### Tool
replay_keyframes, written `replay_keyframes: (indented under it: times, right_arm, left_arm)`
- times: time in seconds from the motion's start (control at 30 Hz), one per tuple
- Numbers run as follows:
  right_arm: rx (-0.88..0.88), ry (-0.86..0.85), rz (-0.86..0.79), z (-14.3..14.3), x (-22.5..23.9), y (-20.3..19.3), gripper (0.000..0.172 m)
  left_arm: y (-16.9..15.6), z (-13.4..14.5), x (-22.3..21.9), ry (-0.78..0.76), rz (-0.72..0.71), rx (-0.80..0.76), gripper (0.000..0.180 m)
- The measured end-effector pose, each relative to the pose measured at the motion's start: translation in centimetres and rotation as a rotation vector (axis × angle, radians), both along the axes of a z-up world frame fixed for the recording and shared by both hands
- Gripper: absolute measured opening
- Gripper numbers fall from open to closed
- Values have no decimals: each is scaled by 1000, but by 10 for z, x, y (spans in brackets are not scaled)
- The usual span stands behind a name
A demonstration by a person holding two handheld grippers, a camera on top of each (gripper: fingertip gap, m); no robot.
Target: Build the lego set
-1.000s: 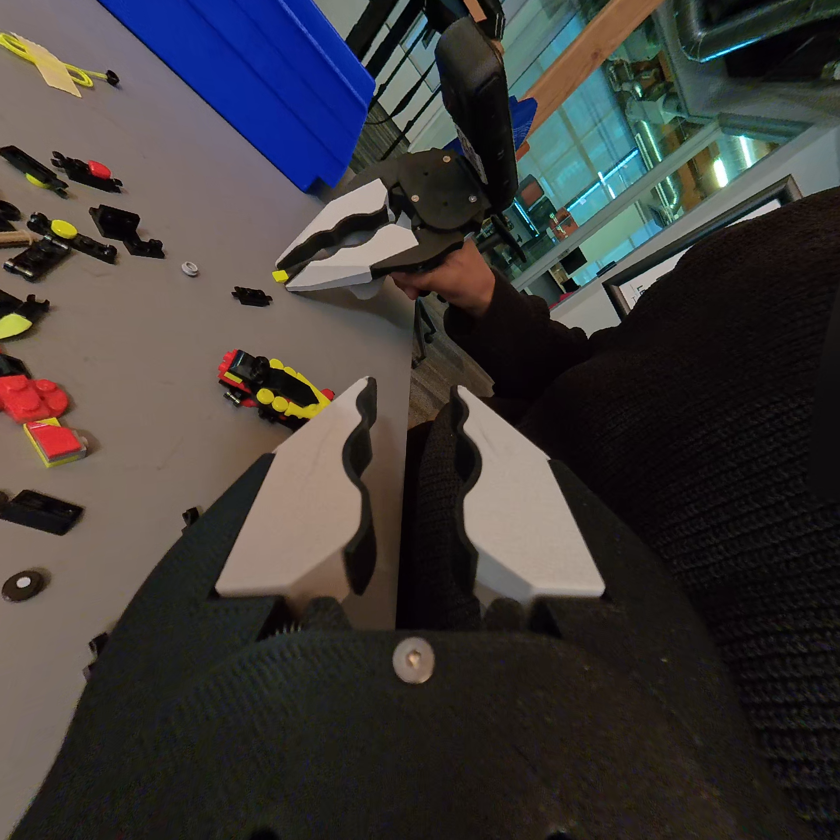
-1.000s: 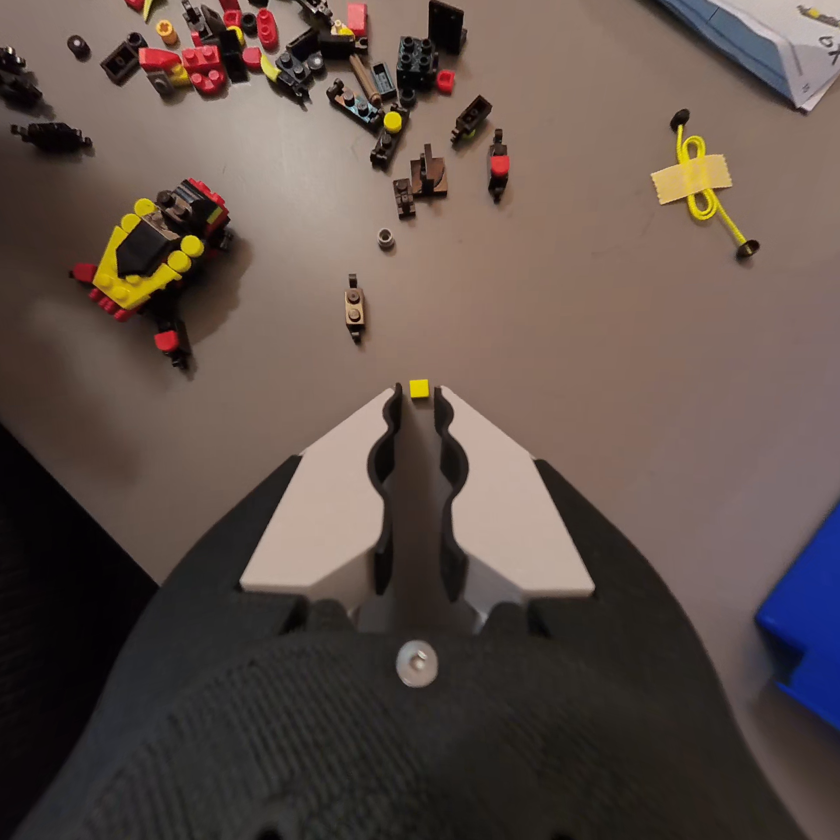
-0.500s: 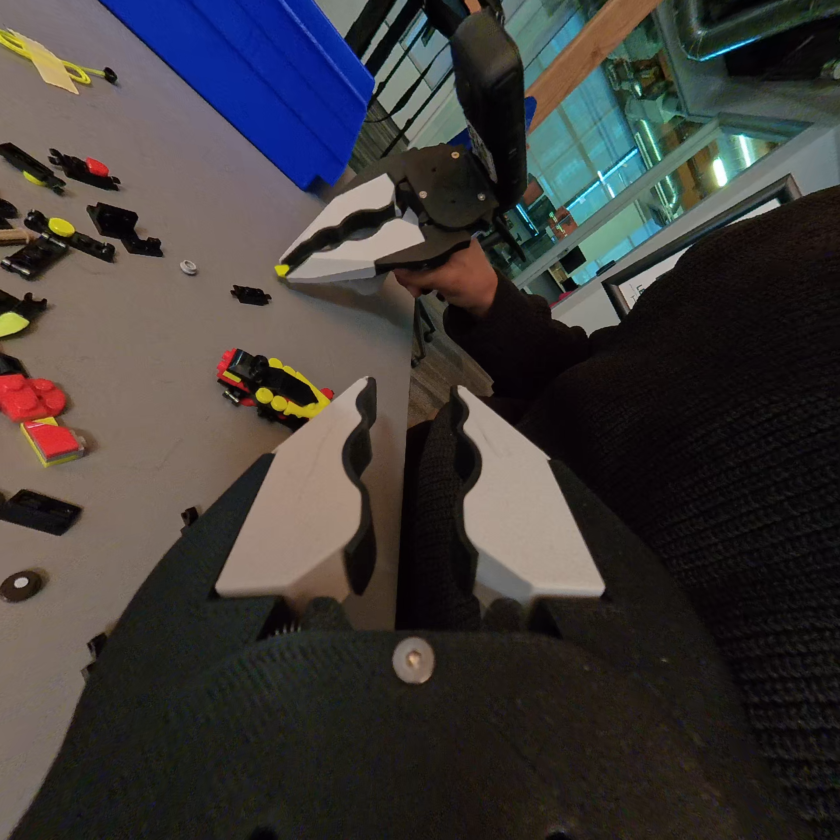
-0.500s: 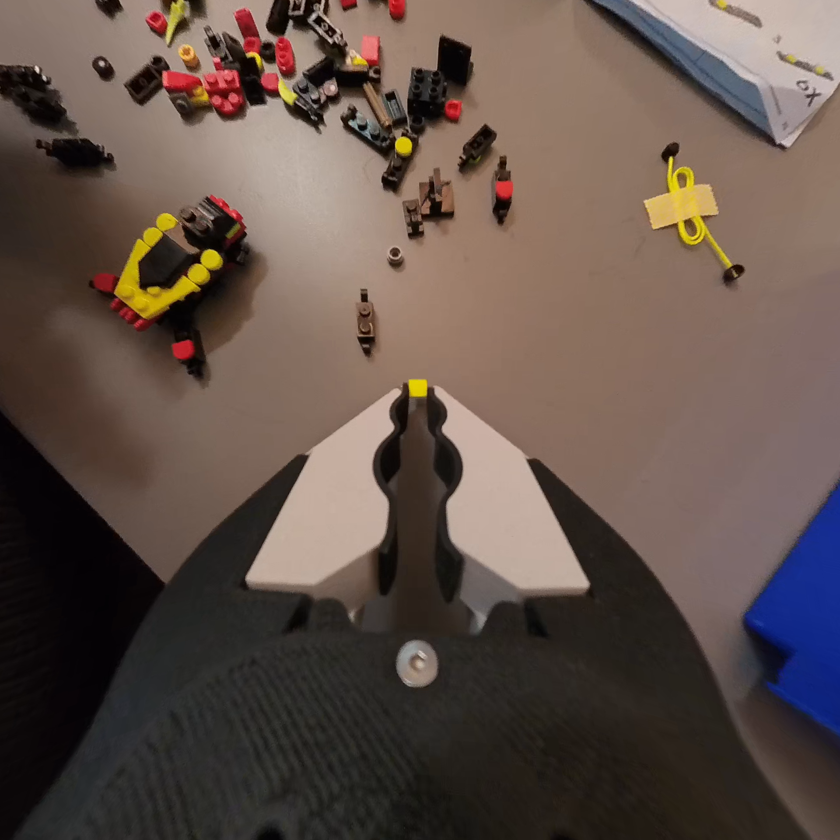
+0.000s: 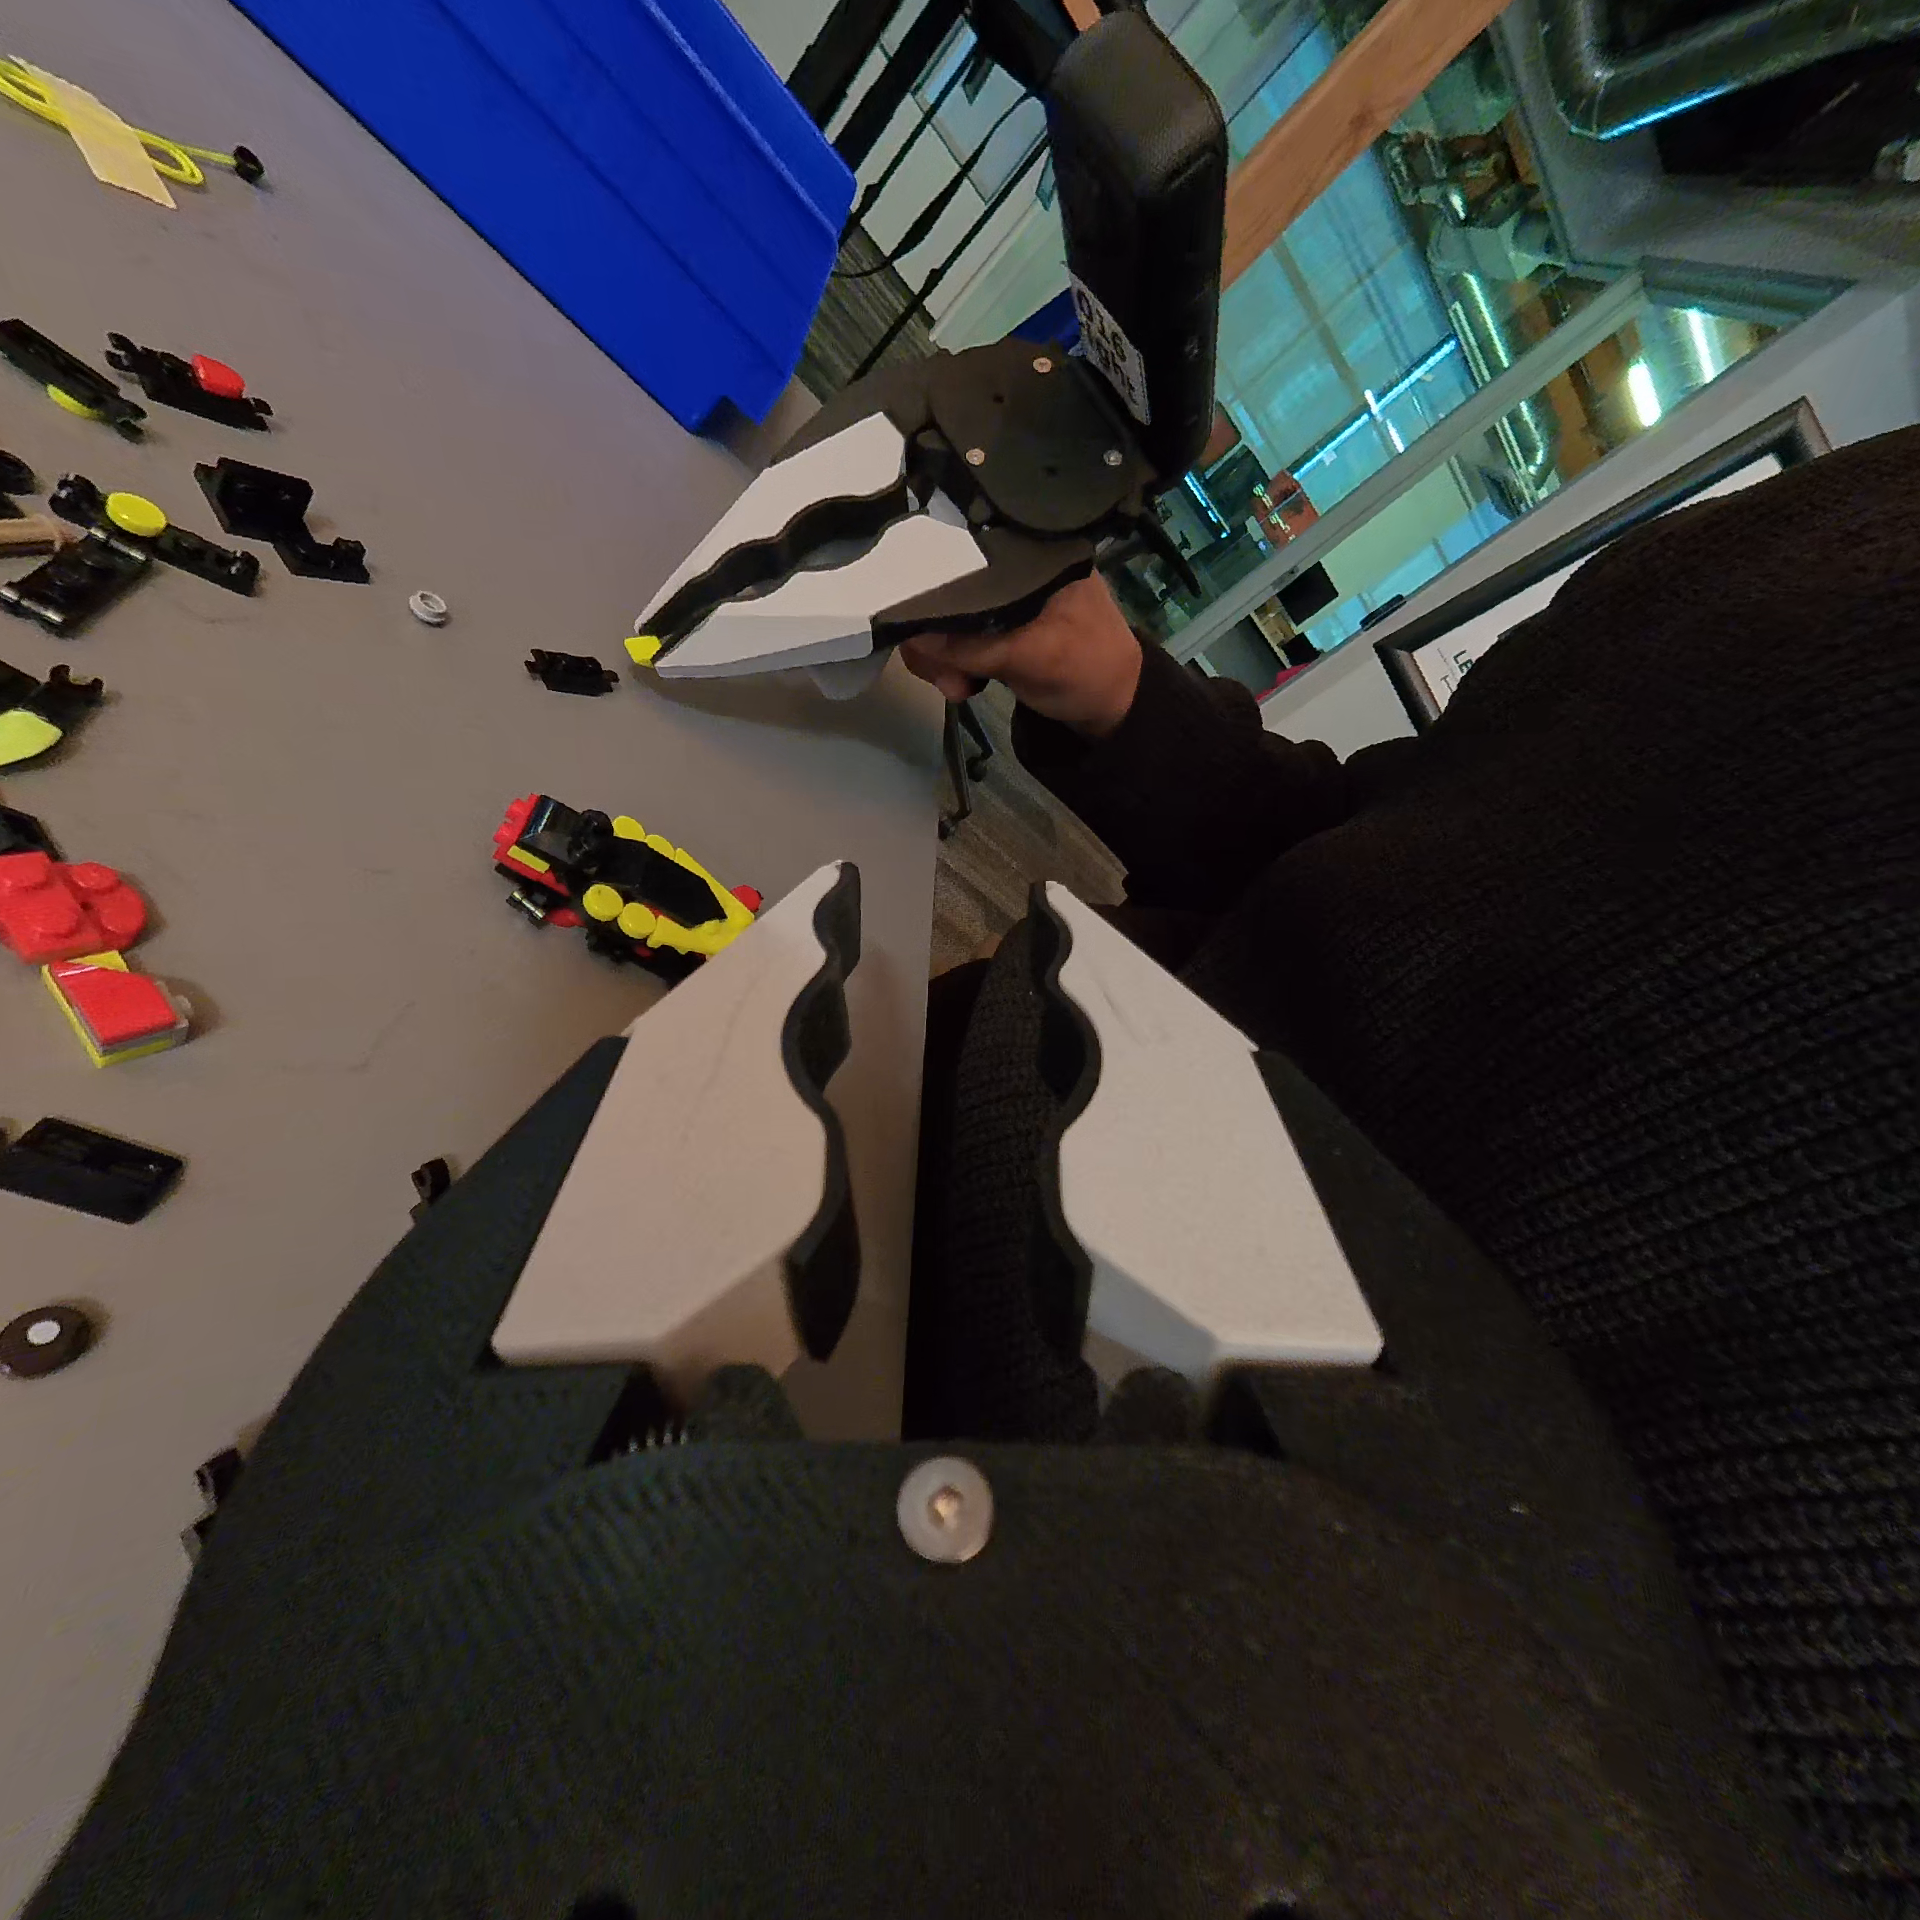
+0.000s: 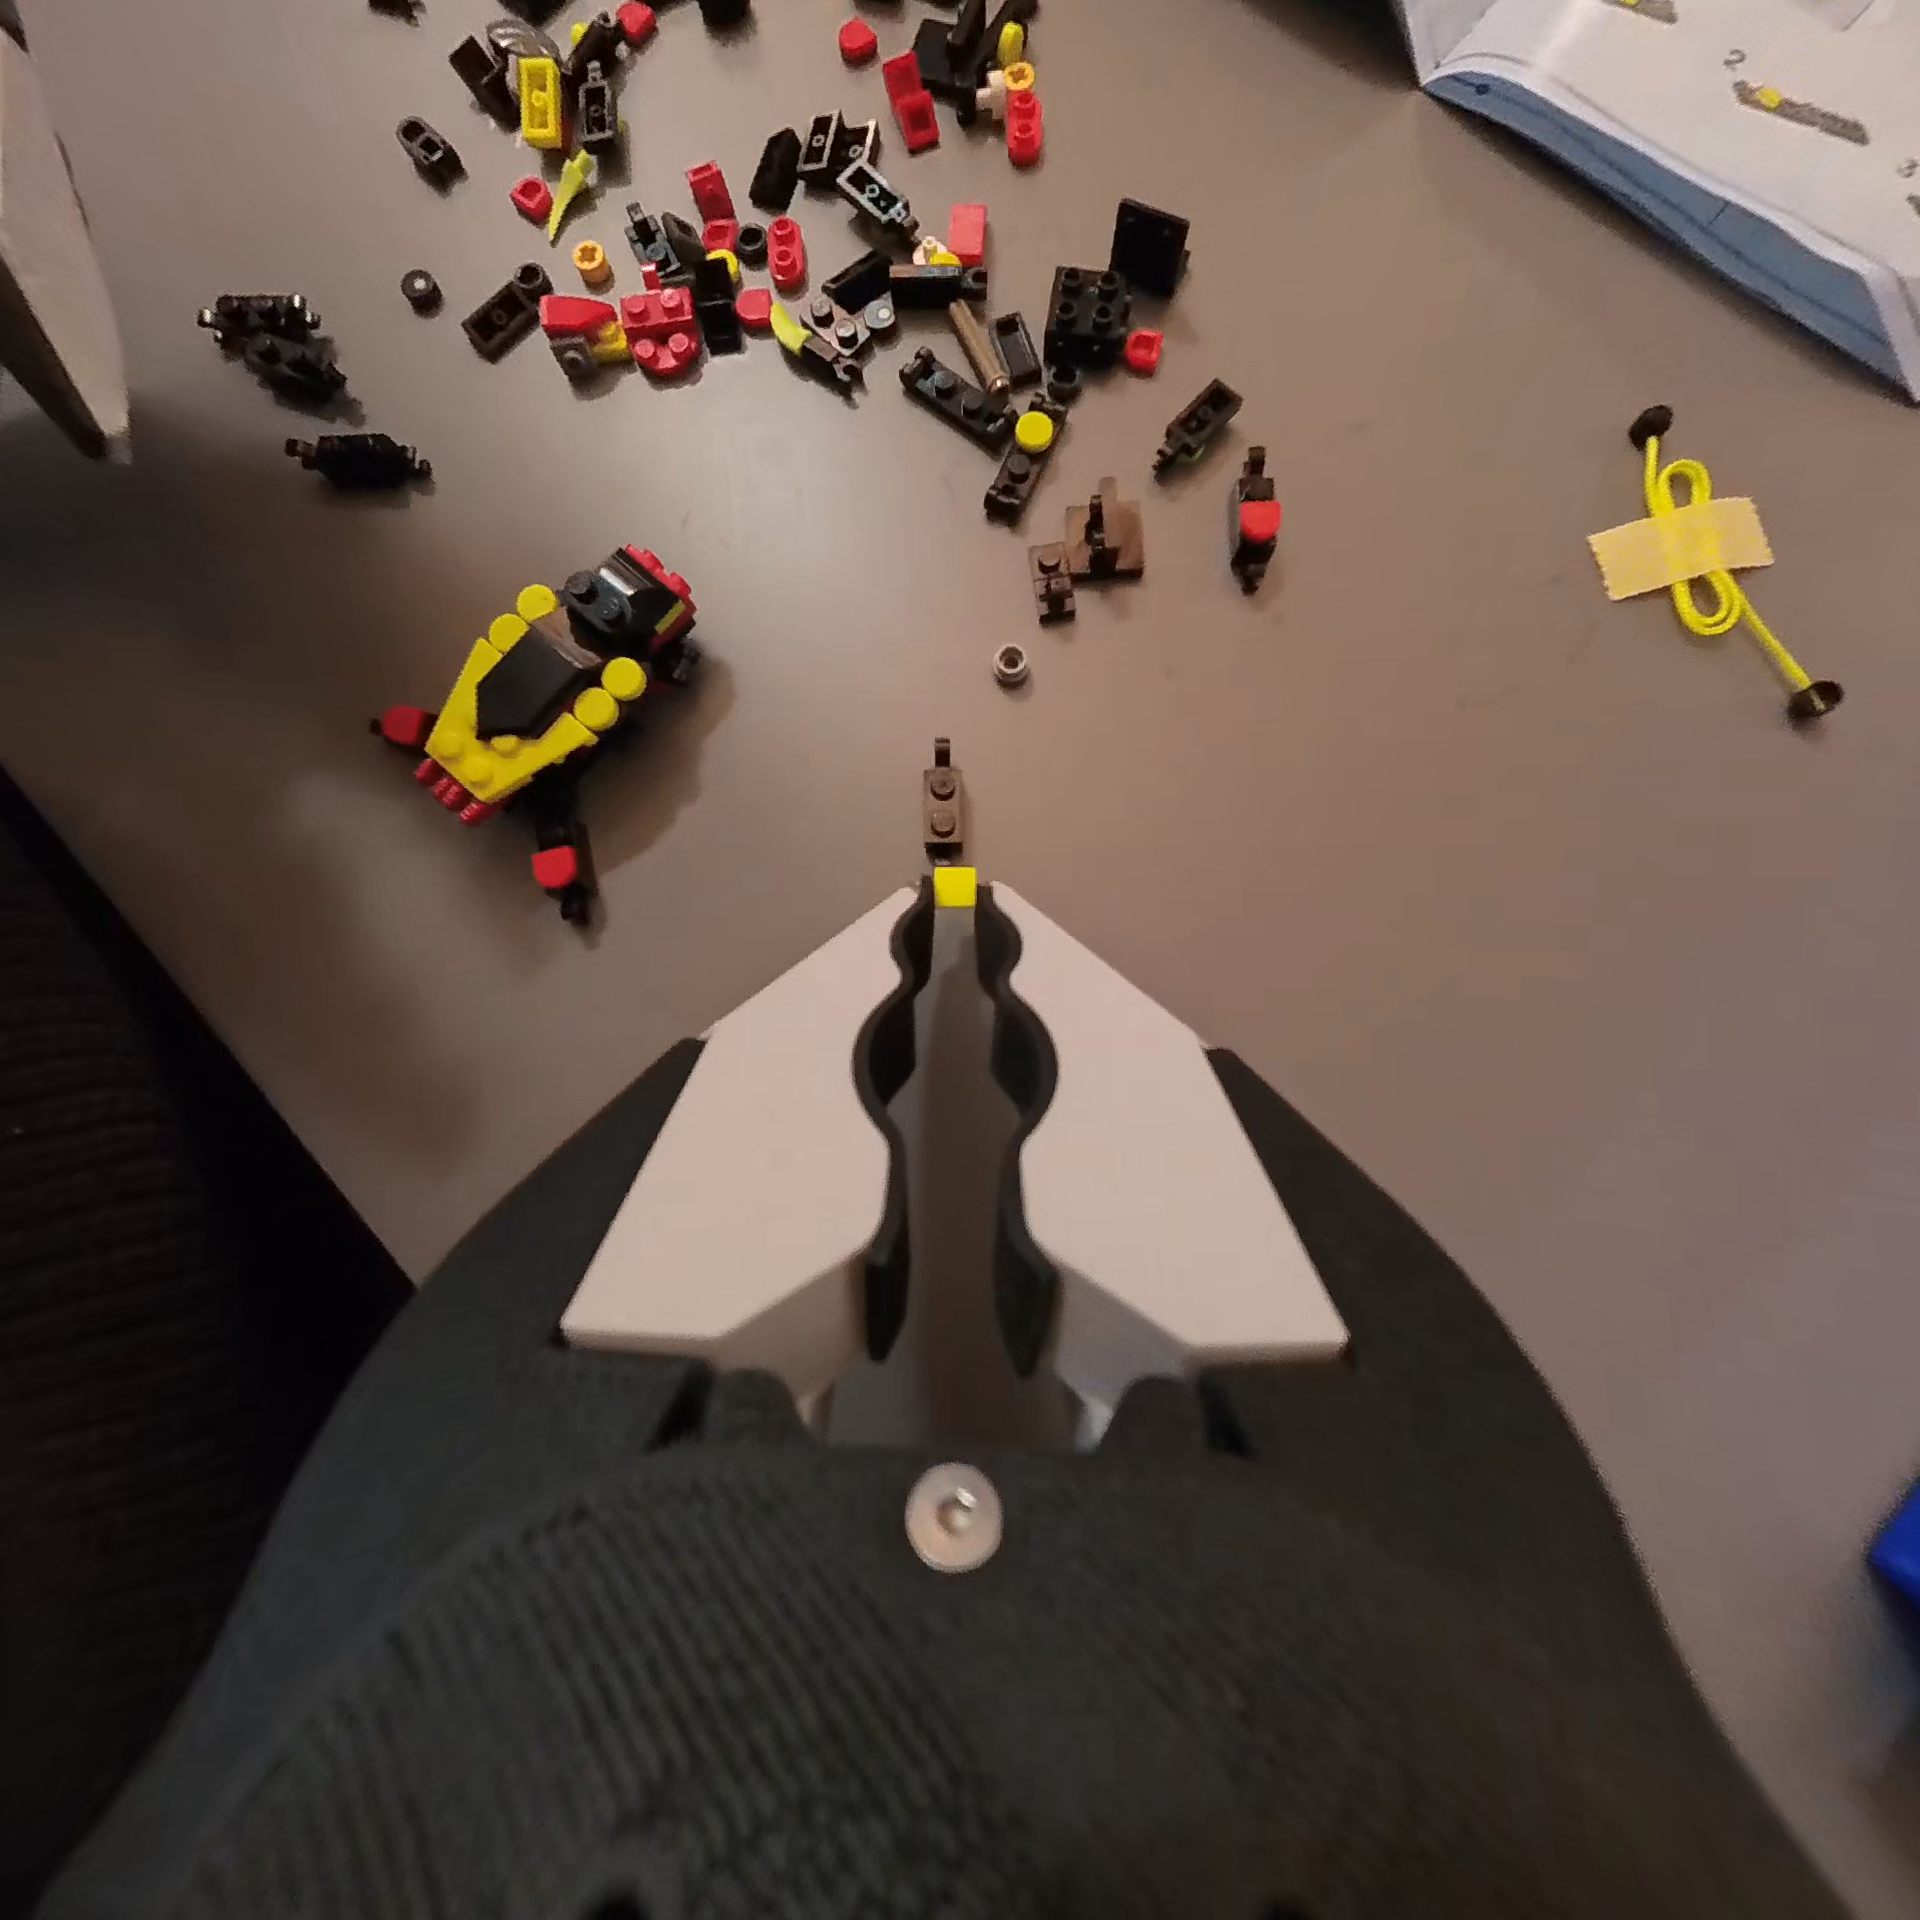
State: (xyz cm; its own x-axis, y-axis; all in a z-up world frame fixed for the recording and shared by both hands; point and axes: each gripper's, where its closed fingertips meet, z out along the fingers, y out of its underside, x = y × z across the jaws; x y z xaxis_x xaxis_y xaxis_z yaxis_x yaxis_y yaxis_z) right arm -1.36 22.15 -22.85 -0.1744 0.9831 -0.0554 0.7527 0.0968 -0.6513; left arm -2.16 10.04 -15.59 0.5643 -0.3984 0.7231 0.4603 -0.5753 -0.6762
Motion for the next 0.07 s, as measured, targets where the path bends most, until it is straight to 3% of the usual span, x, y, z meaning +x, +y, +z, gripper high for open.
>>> replay_keyframes:
  times: [0.07]
  right_arm:
    - [-28, 7, -2, 1, 0, -1, 6]
  left_arm:
    - [0, 0, 0, 1, 0, 0, 29]
